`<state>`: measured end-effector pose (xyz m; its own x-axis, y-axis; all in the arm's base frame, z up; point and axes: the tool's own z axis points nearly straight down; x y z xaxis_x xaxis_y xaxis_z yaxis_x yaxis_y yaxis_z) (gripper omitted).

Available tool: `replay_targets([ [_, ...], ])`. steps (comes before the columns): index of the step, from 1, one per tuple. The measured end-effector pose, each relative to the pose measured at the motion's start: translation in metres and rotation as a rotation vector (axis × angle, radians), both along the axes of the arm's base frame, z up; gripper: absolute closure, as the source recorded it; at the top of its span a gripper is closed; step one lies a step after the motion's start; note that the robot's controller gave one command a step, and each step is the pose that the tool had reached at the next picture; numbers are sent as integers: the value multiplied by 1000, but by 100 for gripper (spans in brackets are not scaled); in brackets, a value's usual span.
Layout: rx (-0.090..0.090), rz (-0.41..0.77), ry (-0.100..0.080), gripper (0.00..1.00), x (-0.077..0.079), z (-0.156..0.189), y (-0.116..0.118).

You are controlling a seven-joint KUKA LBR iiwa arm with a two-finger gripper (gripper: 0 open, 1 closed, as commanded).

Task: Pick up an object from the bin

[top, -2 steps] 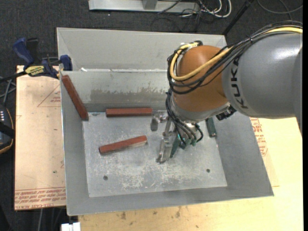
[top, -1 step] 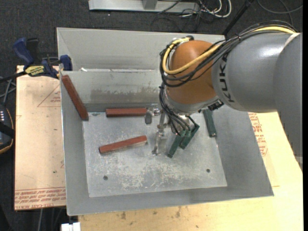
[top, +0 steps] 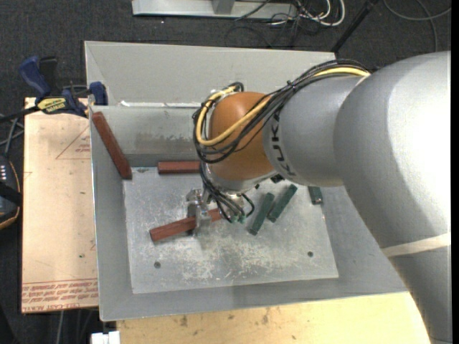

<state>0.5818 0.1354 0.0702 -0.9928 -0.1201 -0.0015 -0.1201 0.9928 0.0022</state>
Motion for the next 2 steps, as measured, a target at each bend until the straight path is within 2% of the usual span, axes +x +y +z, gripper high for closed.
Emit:
replay_targets([
  [1, 0, -1, 0, 100, 0, 0, 0],
  [2, 1, 195, -2, 100, 1, 0, -9],
])
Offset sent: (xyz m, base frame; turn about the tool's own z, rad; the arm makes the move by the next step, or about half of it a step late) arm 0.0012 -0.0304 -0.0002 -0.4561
